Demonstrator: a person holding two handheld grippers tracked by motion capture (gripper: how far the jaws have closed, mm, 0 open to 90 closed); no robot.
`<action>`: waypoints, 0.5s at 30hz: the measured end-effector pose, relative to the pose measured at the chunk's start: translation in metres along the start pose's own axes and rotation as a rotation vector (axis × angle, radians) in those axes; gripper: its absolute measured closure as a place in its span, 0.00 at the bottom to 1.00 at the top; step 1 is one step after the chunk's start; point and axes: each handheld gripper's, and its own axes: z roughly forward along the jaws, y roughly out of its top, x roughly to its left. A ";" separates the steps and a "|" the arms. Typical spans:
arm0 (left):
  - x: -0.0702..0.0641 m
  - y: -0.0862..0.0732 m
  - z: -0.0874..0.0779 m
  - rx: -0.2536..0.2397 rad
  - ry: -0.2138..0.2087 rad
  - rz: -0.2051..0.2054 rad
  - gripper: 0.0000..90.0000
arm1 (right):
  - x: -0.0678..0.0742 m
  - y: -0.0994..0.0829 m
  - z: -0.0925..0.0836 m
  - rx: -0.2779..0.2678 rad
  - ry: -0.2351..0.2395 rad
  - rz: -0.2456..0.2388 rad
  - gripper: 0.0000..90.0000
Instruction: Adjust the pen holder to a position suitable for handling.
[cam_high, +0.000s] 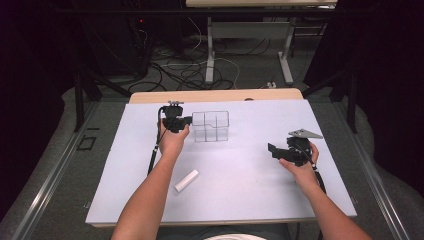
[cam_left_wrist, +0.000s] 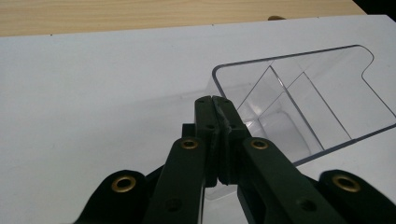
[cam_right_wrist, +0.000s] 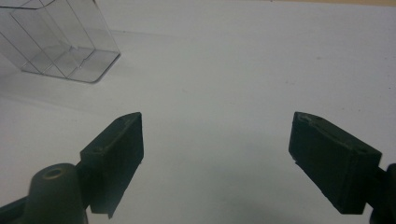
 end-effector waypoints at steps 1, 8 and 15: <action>-0.001 0.000 0.000 0.007 0.000 -0.002 1.00 | 0.000 0.000 0.000 0.000 0.000 0.000 0.19; -0.003 0.000 0.001 0.002 0.004 -0.018 1.00 | -0.001 0.000 0.000 0.002 0.000 -0.001 0.19; -0.004 0.000 0.001 0.003 -0.005 -0.024 1.00 | 0.000 0.000 0.001 0.003 0.000 0.000 0.19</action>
